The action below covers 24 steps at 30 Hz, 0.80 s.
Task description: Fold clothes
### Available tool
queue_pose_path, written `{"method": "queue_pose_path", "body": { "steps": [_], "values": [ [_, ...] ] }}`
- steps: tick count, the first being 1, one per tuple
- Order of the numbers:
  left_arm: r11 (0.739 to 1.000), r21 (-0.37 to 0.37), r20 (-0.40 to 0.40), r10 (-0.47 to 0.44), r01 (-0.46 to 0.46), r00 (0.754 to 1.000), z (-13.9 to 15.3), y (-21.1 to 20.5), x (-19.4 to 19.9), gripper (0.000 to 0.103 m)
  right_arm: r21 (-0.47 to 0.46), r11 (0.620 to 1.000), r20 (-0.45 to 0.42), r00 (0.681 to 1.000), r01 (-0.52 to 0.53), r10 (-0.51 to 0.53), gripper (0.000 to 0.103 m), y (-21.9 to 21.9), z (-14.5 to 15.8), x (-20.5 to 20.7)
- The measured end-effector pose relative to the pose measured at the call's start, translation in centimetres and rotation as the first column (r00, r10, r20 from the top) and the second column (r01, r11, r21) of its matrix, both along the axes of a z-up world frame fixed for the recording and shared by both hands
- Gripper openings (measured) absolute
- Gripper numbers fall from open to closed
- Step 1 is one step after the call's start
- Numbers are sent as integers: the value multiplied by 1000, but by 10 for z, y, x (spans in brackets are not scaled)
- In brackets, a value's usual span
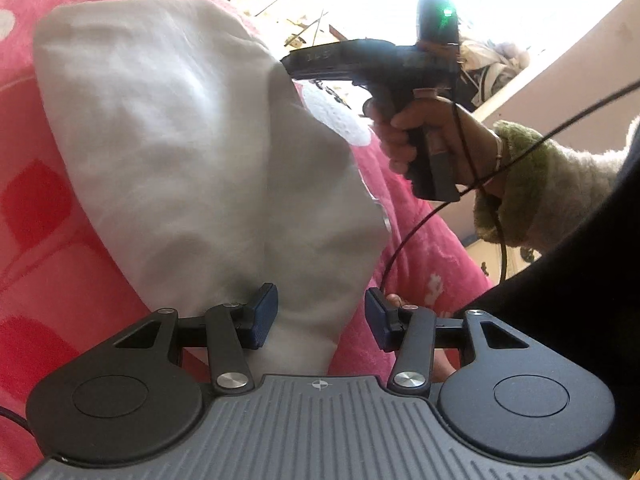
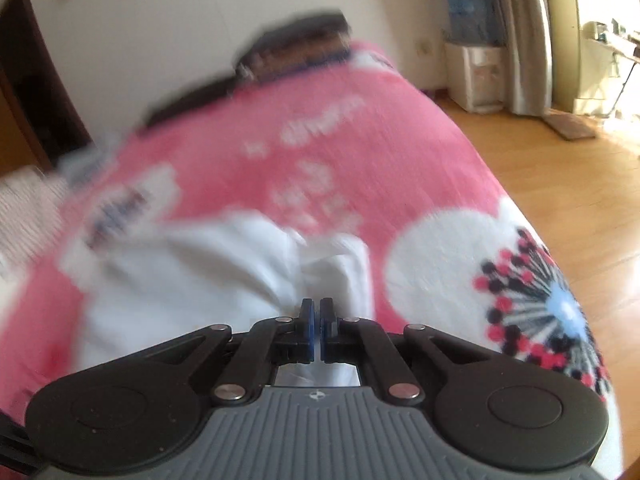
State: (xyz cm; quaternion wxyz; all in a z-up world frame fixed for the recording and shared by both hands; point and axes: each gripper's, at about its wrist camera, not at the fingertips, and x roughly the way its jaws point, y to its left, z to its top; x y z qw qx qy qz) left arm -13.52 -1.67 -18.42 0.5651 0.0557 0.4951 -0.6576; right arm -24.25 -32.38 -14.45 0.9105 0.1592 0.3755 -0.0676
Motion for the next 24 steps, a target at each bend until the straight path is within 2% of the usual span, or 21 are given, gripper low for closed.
{"method": "queue_pose_path", "body": {
  "steps": [3, 5, 8, 11, 14, 16, 17, 19, 21, 22, 24],
  "values": [
    [1000, -3, 2, -4, 4, 1000, 1, 1, 1, 48, -75, 997, 29, 1000, 7, -5, 4, 1, 17, -8],
    [1000, -6, 10, -10, 10, 1000, 2, 0, 1, 48, -117, 993, 91, 996, 8, 3, 4, 2, 38, -19],
    [1000, -12, 15, -17, 17, 1000, 1, -1, -2, 48, -124, 985, 175, 974, -121, 142, 4, 16, 66, -27],
    [1000, -11, 33, -21, 21, 999, 3, -1, -6, 48, -140, 930, 149, 922, -339, 358, 4, 49, 72, -18],
    [1000, -21, 56, -8, 10, 998, 11, 2, -9, 48, -177, 847, 13, 859, -502, 512, 3, 81, 47, -5],
    [999, -47, 60, 6, -3, 998, 19, 11, -10, 49, -204, 847, -134, 871, -491, 473, 3, 79, 18, 1],
    [998, -57, 58, 10, -7, 998, 22, 15, -10, 50, -196, 860, -166, 880, -471, 444, 3, 73, 10, 1],
    [997, -72, 53, 13, -9, 999, 25, 23, -11, 50, -169, 881, -134, 896, -441, 423, 4, 65, 20, -4],
    [997, -77, 53, 20, -16, 998, 26, 27, -10, 50, -167, 870, -72, 885, -465, 459, 4, 66, 38, -12],
    [997, -79, 54, 27, -23, 998, 26, 28, -9, 50, -165, 853, -45, 868, -496, 495, 4, 67, 48, -16],
    [995, -92, 44, 50, -46, 998, 26, 30, -2, 50, -130, 787, -39, 796, -604, 604, 4, 75, 59, -25]
  ]
}}
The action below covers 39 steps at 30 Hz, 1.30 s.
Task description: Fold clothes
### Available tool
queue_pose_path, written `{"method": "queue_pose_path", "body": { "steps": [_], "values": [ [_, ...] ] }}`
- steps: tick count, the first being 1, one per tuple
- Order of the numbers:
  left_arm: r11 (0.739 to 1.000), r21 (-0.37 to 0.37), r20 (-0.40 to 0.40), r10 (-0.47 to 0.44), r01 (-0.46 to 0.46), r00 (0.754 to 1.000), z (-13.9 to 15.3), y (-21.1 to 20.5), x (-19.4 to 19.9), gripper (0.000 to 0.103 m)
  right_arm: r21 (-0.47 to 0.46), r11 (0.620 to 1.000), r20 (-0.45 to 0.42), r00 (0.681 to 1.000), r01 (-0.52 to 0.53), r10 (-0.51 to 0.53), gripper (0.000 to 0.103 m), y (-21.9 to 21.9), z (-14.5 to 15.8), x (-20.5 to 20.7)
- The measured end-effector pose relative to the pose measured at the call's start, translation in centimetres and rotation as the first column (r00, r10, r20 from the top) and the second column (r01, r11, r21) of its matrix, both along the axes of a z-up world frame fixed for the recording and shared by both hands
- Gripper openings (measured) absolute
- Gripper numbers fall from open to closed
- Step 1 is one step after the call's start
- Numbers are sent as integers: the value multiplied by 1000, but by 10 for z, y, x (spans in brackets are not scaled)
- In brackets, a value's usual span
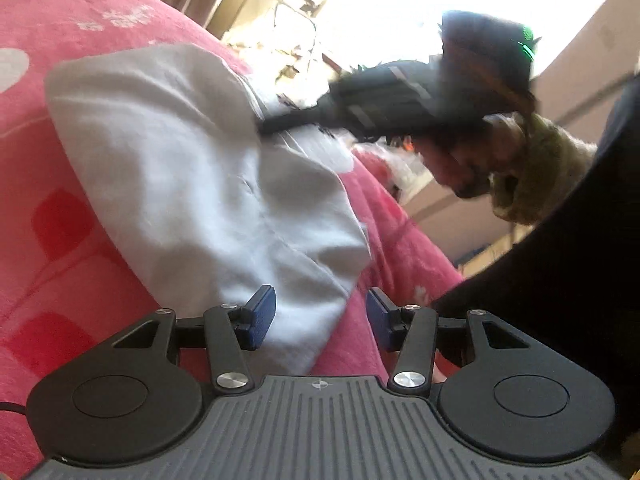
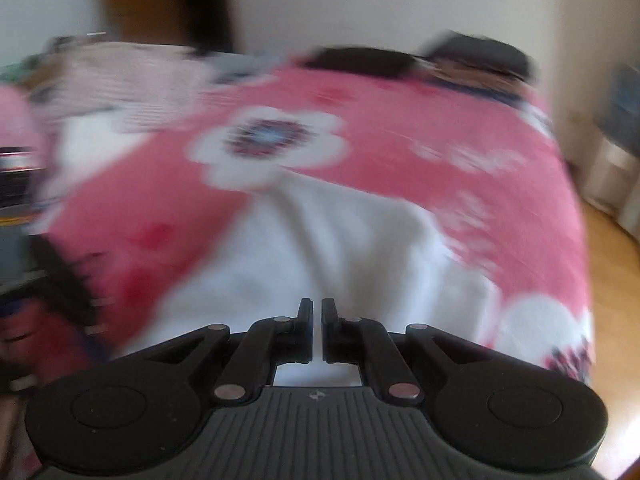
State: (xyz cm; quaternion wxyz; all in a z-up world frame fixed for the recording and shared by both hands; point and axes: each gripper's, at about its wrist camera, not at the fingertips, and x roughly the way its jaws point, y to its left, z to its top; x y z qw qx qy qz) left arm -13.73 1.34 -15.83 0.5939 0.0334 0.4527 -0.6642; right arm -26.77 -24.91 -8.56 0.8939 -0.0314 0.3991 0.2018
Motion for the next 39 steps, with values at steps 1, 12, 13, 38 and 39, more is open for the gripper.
{"method": "queue_pose_path", "body": {
  "steps": [1, 12, 13, 38, 39],
  "values": [
    [1000, -5, -3, 10, -10, 1000, 0, 1, 3, 50, 0, 998, -34, 997, -65, 65, 4, 5, -2, -3],
    [1000, 21, 82, -18, 16, 996, 4, 10, -2, 50, -157, 949, -234, 944, -273, 233, 4, 24, -23, -23],
    [1000, 22, 93, -23, 21, 995, 4, 10, -4, 50, -144, 949, -229, 942, -282, 246, 4, 25, -21, -24],
    [997, 75, 149, -20, 9, 989, -17, 5, -24, 50, -194, 975, -27, 994, -110, 107, 5, 48, -54, 140],
    [997, 74, 142, -18, 7, 990, -18, 5, -23, 50, -169, 981, -22, 995, -98, 96, 5, 47, -51, 140]
  ]
}}
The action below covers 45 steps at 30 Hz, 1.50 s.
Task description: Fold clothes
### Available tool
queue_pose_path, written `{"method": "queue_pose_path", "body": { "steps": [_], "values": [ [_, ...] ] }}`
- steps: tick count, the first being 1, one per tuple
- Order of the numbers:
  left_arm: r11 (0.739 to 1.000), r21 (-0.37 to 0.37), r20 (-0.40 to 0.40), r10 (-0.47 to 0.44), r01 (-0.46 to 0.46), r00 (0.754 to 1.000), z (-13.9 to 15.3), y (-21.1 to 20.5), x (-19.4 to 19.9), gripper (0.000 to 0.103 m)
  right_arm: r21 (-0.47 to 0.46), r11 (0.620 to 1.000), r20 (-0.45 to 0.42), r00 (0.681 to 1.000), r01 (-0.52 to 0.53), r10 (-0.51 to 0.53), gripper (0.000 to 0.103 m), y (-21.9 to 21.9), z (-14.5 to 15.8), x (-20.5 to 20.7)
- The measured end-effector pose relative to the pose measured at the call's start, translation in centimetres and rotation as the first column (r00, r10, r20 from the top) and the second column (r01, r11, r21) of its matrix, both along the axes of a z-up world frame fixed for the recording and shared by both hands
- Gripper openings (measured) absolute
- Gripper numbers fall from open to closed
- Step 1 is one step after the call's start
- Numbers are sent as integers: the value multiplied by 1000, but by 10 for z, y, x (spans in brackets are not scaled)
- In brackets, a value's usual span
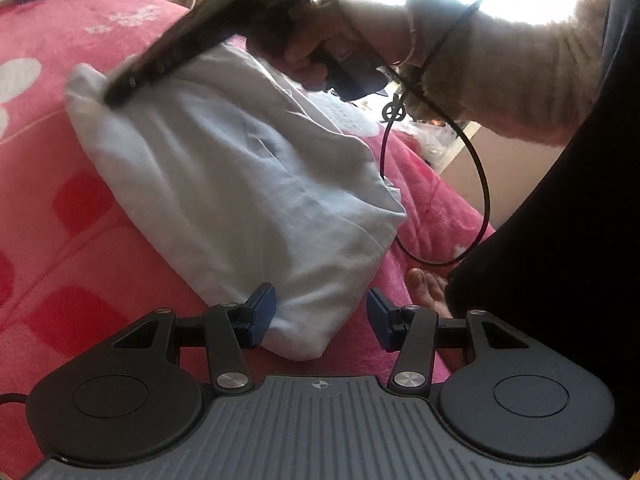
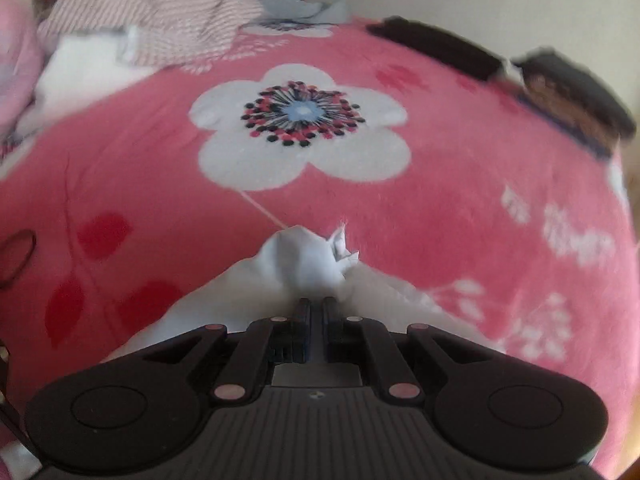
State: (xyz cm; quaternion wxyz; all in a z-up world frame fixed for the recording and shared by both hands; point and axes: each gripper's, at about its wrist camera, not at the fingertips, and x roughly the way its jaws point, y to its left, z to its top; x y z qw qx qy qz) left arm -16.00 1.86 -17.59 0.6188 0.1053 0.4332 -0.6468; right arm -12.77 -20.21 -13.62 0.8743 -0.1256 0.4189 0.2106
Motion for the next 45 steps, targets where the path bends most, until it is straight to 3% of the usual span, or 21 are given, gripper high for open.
{"method": "queue_pose_path", "body": {
  "steps": [5, 10, 16, 19, 22, 25, 26, 28, 29, 32, 36, 40, 43, 45],
  "values": [
    [1000, 0, -5, 1, -1, 1000, 0, 1, -2, 50, 75, 997, 81, 996, -31, 25, 6, 15, 19, 2],
    [1000, -6, -6, 18, -18, 1000, 0, 2, -4, 50, 117, 992, -1, 999, 49, -49, 9, 11, -16, 27],
    [999, -15, -17, 40, -40, 999, 2, 4, -8, 50, 254, 939, 27, 969, 230, -244, 11, -42, 42, -5],
    [999, -19, -16, 34, -34, 999, 1, 5, -7, 50, 243, 949, 4, 978, 203, -210, 12, -63, 63, -27],
    [999, -20, -12, 32, -33, 999, 1, 5, -6, 50, 132, 969, -59, 977, 211, -205, 12, -63, 41, -31],
    [999, -20, -19, 49, -49, 999, 2, 5, -4, 50, 14, 935, -72, 933, 356, -354, 12, -72, 4, -22],
    [998, -20, -22, 57, -58, 998, 3, 6, -3, 50, 55, 906, -82, 907, 419, -414, 11, -82, 3, -22],
    [997, -30, -29, 74, -75, 997, 9, 11, -1, 50, 190, 865, -82, 885, 464, -457, 12, -97, 20, -34],
    [996, -35, -33, 82, -83, 996, 12, 14, -1, 50, 219, 860, -59, 886, 461, -460, 12, -99, 32, -43],
    [993, -56, -55, 97, -100, 994, 20, 21, 2, 51, 160, 897, 5, 909, 411, -417, 12, -92, 59, -76],
    [994, -70, -72, 81, -86, 994, 24, 18, 4, 52, 173, 945, -83, 960, 277, -266, 12, -80, 69, -118],
    [999, -16, -28, 29, -29, 999, 16, 6, -6, 52, 82, 985, -212, 968, 151, -131, 12, -57, 42, -148],
    [1000, 15, 16, 15, -15, 1000, 8, 3, -14, 52, -4, 990, -268, 953, 143, -139, 12, -47, 10, -156],
    [999, 24, 17, 23, -23, 1000, 7, 3, -15, 52, -36, 986, -257, 952, 160, -164, 11, -44, -2, -159]
  ]
}}
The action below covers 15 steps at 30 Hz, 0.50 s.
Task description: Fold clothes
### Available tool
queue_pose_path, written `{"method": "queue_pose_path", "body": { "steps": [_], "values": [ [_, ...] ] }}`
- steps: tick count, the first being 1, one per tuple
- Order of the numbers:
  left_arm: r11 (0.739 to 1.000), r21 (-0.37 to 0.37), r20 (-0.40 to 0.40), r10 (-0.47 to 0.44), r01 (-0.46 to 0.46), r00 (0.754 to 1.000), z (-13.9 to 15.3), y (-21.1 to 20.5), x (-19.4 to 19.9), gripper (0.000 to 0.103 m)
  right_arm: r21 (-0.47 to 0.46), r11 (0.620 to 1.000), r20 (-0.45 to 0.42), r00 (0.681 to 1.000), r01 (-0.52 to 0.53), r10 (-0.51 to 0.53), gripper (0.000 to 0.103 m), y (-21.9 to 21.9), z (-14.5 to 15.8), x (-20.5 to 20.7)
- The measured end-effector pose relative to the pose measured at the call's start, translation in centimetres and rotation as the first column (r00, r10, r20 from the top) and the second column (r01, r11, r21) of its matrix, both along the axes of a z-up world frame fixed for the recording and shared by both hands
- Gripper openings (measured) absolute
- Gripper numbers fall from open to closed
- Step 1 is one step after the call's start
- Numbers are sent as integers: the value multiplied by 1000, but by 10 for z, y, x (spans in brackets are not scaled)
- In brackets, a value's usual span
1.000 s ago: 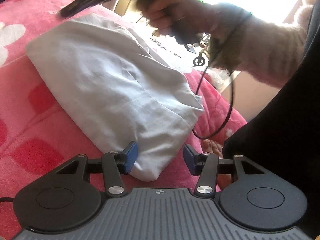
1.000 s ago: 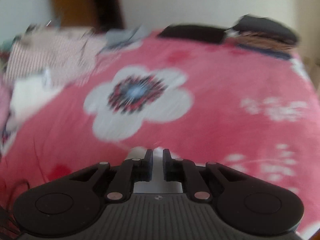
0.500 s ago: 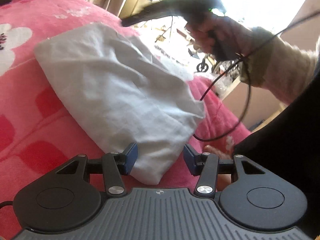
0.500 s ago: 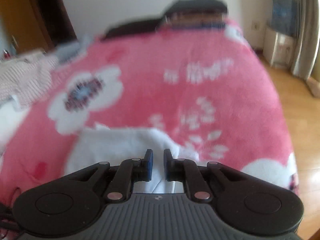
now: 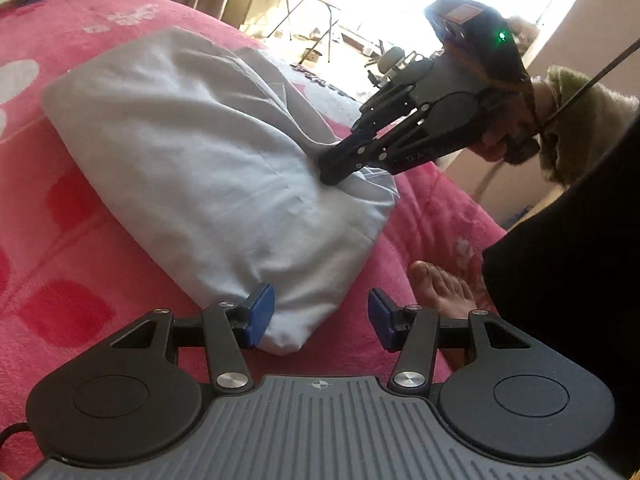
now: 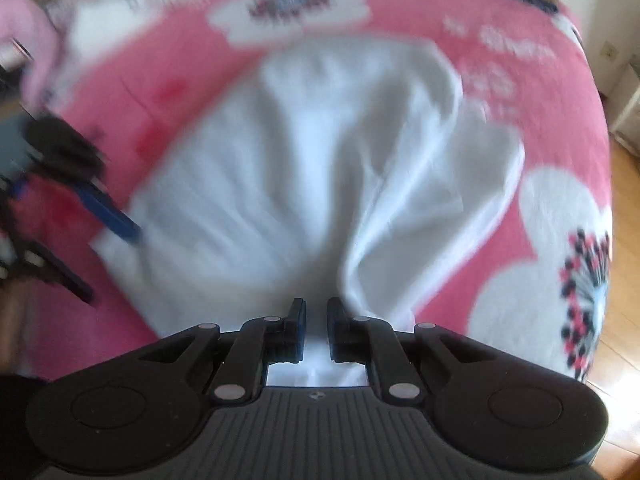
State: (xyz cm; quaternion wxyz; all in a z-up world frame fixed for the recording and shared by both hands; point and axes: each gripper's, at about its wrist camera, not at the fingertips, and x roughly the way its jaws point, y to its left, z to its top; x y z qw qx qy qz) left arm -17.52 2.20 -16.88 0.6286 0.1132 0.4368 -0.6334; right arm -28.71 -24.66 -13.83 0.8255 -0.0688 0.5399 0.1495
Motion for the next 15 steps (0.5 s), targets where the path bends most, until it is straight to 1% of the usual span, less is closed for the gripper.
{"method": "queue_pose_path", "body": {
  "steps": [1, 3, 4, 7, 8, 11, 13, 15],
  "values": [
    [1000, -1, -16, 15, -15, 1000, 3, 2, 2, 52, -3, 1000, 6, 1000, 11, -11, 11, 0, -1, -1],
    [999, -11, -49, 46, -46, 998, 12, 9, 9, 52, 3, 1000, 20, 1000, 23, -23, 11, 0, 8, -3],
    [997, -28, -67, 63, -65, 996, 17, 14, 13, 53, 9, 1000, 33, 999, 25, -26, 11, 0, 15, -5],
    [987, -65, -121, 136, -145, 983, 32, 26, 32, 64, 47, 998, 85, 995, 47, -51, 12, -6, 34, -5],
    [982, -66, -126, 168, -177, 978, 35, 26, 38, 66, 67, 996, 101, 993, 53, -59, 12, -8, 39, -5],
    [966, -33, -118, 250, -255, 961, 39, 18, 52, 67, 82, 997, 123, 992, 0, -11, 12, -1, 46, 1],
    [951, 38, -87, 309, -307, 947, 38, 8, 58, 67, 62, 997, 124, 991, -53, 45, 12, 9, 44, 2],
    [930, 113, -48, 358, -351, 933, 35, -1, 62, 68, 32, 997, 108, 992, -75, 71, 12, 17, 36, 5]
  ]
}}
